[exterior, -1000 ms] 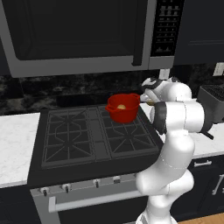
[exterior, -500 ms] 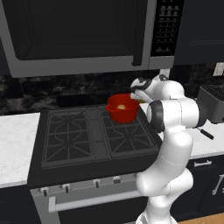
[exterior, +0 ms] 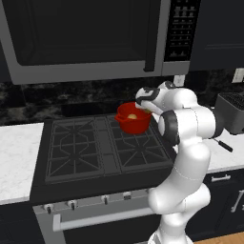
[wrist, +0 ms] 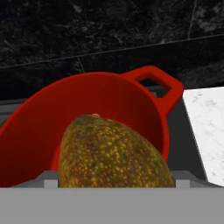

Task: Put the potato and avocado in the pot. Retrieve the spatula and lightly stir the vegetables in the pot.

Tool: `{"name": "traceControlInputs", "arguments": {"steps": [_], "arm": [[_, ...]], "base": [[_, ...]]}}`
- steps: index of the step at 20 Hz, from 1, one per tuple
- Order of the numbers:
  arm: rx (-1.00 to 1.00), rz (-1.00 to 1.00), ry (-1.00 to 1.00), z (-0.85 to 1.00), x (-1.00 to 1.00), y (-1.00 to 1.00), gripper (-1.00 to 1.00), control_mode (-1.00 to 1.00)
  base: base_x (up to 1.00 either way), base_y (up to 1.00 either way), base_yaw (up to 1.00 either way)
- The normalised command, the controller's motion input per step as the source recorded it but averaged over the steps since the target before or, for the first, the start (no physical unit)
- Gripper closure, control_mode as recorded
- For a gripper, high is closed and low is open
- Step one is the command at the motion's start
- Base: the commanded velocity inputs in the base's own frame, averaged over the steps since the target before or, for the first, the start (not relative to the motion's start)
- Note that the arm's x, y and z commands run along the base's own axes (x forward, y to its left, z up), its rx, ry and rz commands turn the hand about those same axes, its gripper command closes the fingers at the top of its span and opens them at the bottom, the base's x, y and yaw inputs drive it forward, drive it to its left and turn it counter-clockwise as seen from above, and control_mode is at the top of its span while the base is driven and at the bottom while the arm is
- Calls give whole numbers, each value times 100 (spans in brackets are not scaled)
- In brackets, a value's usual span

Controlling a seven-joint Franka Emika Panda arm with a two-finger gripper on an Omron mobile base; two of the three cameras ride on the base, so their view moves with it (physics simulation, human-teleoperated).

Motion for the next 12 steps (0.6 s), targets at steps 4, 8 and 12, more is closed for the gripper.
{"name": "traceControlInputs", "arguments": {"steps": [4, 8, 12], "arm": [[0, 0, 3, -12, 5, 23, 100, -100], [0, 0, 0, -14, 1, 10, 100, -100], [0, 0, 0, -10, 0, 13, 100, -100]], "base": [[0, 0, 0], [0, 0, 0], [0, 0, 0]]}}
